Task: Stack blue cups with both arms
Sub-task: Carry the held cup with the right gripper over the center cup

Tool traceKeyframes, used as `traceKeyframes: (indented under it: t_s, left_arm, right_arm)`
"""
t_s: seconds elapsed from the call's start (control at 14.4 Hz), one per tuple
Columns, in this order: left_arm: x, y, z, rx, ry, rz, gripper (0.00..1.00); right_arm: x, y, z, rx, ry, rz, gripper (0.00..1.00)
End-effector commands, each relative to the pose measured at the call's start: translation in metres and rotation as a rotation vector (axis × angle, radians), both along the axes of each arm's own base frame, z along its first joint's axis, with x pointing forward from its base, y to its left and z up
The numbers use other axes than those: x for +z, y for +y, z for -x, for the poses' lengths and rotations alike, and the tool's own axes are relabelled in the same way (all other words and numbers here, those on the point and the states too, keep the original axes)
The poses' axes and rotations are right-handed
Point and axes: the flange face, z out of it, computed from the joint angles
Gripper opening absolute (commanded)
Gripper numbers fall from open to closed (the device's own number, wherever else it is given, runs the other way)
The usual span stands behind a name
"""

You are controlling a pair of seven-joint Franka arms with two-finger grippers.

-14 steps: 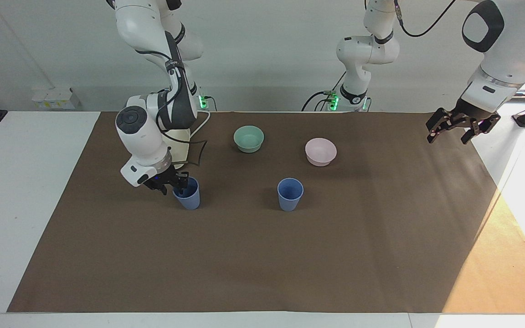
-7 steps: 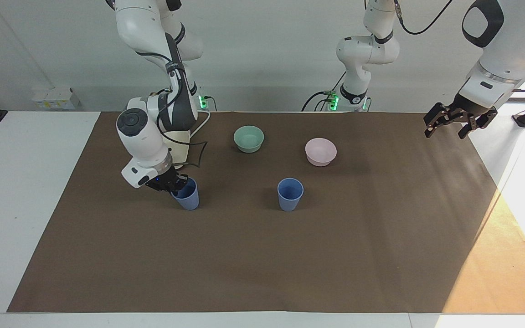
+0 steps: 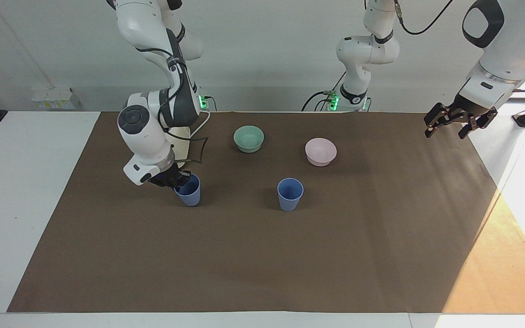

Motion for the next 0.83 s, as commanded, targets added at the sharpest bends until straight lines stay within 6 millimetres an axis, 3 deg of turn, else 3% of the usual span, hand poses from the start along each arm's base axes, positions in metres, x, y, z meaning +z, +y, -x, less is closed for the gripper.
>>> traceKeyframes:
  t_s: [0.0,0.28,0.48,0.62,0.76]
  left_arm:
    - [0.003,0.005,0.006,-0.001,-0.005,-0.01,1.0]
    - [0.003,0.004,0.006,-0.003,-0.005,-0.01,1.0]
    - [0.003,0.004,0.005,-0.003,-0.004,-0.01,1.0]
    - [0.003,0.004,0.006,-0.003,-0.004,-0.01,1.0]
    - [0.003,0.005,0.006,-0.001,-0.004,-0.01,1.0]
  right_arm:
    - [0.017,0.066,-0.011,-0.062,-0.018,-0.029,0.0]
    - [0.039,0.15,0.006,-0.113,-0.046,-0.067,0.0]
    - [0.03,0.19,0.008,-0.134,-0.05,-0.089,0.0]
    - [0.013,0.214,0.011,-0.129,-0.038,-0.079,0.0]
    - [-0.007,0.226,0.009,-0.119,-0.039,-0.085,0.0]
